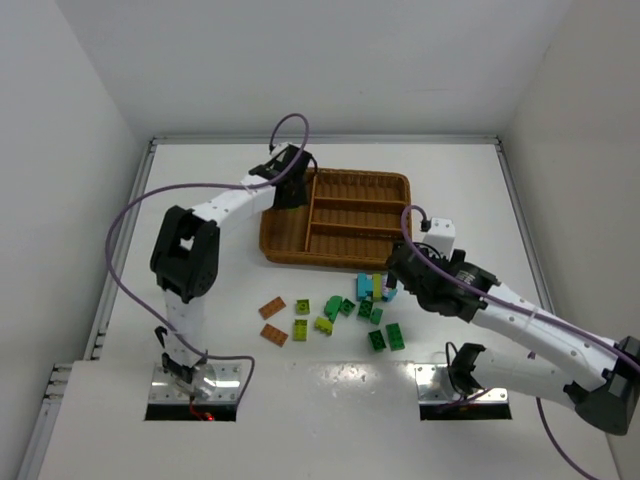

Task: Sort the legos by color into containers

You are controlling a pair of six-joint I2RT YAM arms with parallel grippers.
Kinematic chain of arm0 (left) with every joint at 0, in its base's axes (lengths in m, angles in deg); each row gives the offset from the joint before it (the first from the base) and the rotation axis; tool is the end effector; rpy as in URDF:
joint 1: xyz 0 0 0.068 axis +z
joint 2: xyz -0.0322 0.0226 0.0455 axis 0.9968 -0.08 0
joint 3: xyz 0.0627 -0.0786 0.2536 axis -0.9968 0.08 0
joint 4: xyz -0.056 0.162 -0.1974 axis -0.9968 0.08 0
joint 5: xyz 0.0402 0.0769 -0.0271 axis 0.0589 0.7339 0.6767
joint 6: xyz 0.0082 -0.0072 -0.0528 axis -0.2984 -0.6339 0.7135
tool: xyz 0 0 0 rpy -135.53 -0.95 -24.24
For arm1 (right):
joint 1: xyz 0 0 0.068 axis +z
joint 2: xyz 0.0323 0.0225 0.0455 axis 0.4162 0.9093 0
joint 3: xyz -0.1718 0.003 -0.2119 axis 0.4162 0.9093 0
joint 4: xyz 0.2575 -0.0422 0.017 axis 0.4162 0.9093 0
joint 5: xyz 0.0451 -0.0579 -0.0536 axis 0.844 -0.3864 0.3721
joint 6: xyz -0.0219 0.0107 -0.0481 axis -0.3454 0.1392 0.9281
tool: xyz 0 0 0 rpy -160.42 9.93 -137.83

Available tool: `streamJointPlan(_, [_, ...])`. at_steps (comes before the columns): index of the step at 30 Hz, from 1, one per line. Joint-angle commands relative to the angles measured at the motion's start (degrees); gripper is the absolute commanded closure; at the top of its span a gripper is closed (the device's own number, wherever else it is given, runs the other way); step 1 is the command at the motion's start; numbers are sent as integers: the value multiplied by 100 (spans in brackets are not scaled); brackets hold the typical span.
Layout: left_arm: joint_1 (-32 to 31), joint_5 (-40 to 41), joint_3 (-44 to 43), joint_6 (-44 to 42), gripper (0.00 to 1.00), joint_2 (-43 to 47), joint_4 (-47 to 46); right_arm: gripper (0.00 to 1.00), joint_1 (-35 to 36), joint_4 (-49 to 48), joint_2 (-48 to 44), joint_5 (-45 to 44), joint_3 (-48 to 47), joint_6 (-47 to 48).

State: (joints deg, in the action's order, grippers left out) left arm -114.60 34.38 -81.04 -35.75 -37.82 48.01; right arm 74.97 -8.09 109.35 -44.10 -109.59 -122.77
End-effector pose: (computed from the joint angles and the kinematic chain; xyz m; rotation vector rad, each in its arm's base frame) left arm 0.3839 -0.2004 0.2376 -0.3840 2.3798 -0.1213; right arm 0.1297 0.1186 0.2639 0.3856 2.2208 -0.0291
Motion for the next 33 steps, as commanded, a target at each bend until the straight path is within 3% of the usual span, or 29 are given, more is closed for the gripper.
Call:
streamJointPlan(1, [133, -155, -535, -234, 47, -334, -36, 0, 17, 133, -68, -49, -248, 17])
streamJointPlan(2, [185, -155, -667, -234, 32, -431, 34, 0, 17, 64, -138, -48, -195, 77])
streamJointPlan(4, [186, -208, -1052, -357, 11, -598, 296, 0, 17, 11, -200, 13, -195, 78])
streamJointPlan(5, [186, -208, -1124, -358, 7, -599, 368, 0, 17, 10, -200, 13, -195, 78])
streamJointPlan(9, [-24, -24, -863, -472, 6, 24, 421, 0, 17, 10, -253, 13, -195, 78])
streamJointPlan(15, [-886, 486, 1210, -147, 12, 1928, 483, 0, 17, 10, -253, 66, -81, 78])
streamJointPlan(18, [-1307, 302, 2186, 187, 12, 2327, 483, 0, 17, -104, -384, 127, 51, 78])
streamJointPlan(22, [-1914, 249, 2881, 748, 12, 2399, 299, 0, 17, -288, -385, 189, 113, 139])
streamJointPlan(27, [-1985, 12, 3418, 917, 13, 2196, -333, 0, 17, -289, -314, 303, 113, 140])
streamJointPlan(33, [-2038, -278, 3480, 855, 27, 1810, -527, 0, 17, -289, -314, 303, 113, 140])
